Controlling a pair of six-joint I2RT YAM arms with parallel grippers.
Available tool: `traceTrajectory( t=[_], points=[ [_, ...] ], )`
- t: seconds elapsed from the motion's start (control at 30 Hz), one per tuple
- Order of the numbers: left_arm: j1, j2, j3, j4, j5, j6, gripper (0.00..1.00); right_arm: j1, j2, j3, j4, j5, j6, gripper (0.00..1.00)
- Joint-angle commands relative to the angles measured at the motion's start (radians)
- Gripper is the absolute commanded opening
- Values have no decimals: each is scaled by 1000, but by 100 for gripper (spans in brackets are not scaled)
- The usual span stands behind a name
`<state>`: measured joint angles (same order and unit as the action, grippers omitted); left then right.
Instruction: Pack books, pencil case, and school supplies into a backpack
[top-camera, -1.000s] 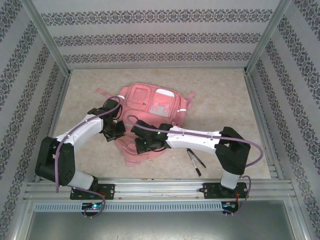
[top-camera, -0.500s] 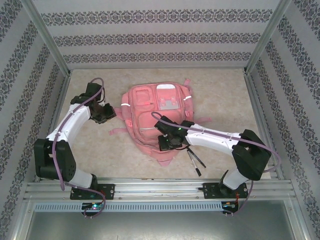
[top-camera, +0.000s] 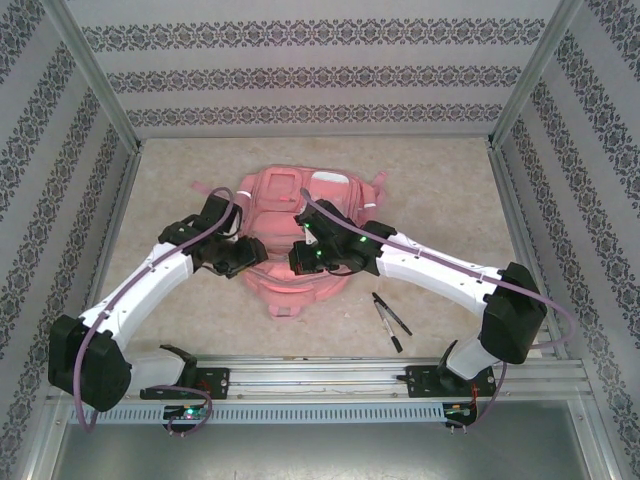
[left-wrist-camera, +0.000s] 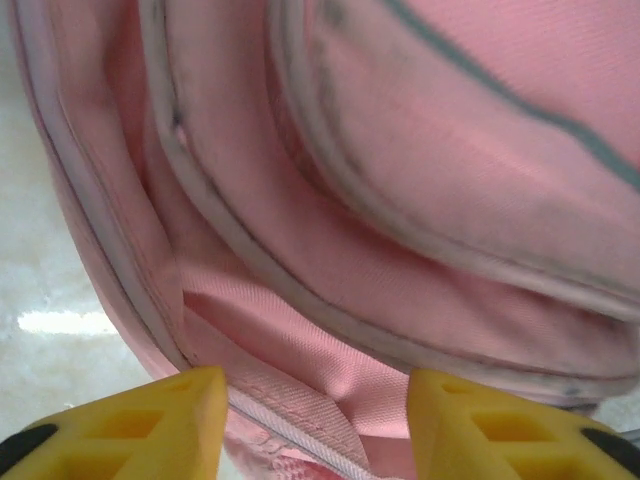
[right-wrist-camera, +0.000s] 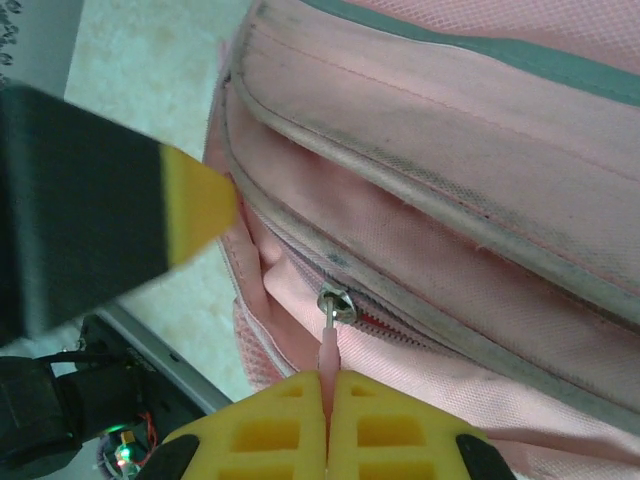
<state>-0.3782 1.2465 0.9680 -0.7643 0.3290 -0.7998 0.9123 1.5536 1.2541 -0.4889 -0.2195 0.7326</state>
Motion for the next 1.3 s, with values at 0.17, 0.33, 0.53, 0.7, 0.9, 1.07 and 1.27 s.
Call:
traceTrajectory(
  t=[0.17, 0.33, 0.53, 0.7, 0.9, 1.07, 1.27],
  points=[
    [-33, 4, -53, 110, -107, -182, 58, 36, 20, -11, 102, -71, 44, 0],
    [-39, -1, -51, 163, -132, -246, 59, 61, 46, -1, 110, -79, 51, 0],
    [-53, -16, -126, 258, -164, -348, 58, 82, 68, 17, 128, -91, 62, 0],
    [-54, -61, -126, 246, -229, -363, 57, 106, 92, 27, 126, -90, 57, 0],
    [-54, -101, -80, 145, -246, -357, 57, 108, 97, 15, 127, -83, 57, 0],
    [-60, -79, -144, 219, -217, -394, 56, 107, 108, 32, 126, -88, 57, 0],
    [-134, -62, -182, 225, -263, -424, 55, 108, 117, 48, 124, -80, 54, 0]
  ],
)
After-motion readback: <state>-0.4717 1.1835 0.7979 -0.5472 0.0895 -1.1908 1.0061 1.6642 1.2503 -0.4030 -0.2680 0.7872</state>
